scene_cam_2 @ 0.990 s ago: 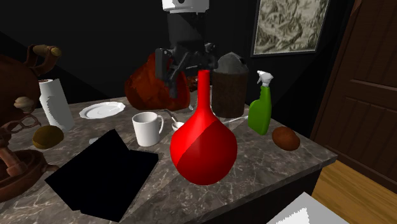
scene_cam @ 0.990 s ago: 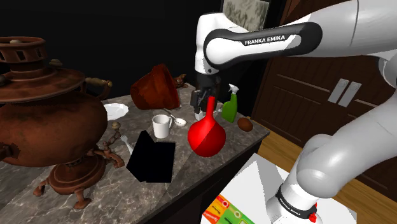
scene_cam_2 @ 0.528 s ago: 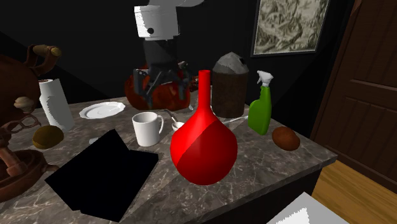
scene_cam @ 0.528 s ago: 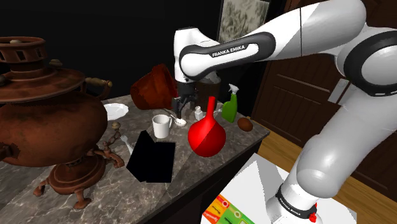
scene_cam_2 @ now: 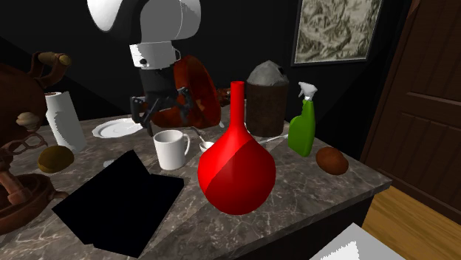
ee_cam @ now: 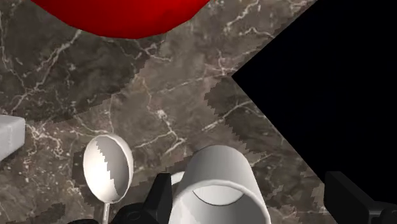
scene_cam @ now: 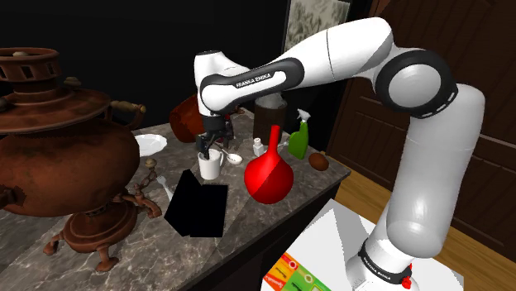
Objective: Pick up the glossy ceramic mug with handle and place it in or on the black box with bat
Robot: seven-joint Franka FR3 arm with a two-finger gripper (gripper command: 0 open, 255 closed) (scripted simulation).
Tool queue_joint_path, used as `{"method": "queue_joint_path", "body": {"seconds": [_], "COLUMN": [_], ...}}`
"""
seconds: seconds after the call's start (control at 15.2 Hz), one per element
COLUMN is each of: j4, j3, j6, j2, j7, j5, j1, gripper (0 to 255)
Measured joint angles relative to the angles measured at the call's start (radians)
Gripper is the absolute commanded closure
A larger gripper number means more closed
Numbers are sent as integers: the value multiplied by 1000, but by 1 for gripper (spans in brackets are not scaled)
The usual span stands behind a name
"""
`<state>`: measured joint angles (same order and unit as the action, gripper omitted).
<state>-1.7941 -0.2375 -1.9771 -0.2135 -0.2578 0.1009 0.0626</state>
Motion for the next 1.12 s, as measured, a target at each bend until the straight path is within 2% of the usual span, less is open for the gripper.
{"method": "queue_joint_path", "body": {"seconds": [0.33, 0.46, 1.12], "j4": [215, 269, 232], "j3": [7, 11, 17], "j6": [16, 21, -57], "j2": [-211, -261, -302], "j7": [-42, -49, -59], "j5": [47, 57, 69], "j1": [35, 45, 47], "gripper": [0, 0, 0]}}
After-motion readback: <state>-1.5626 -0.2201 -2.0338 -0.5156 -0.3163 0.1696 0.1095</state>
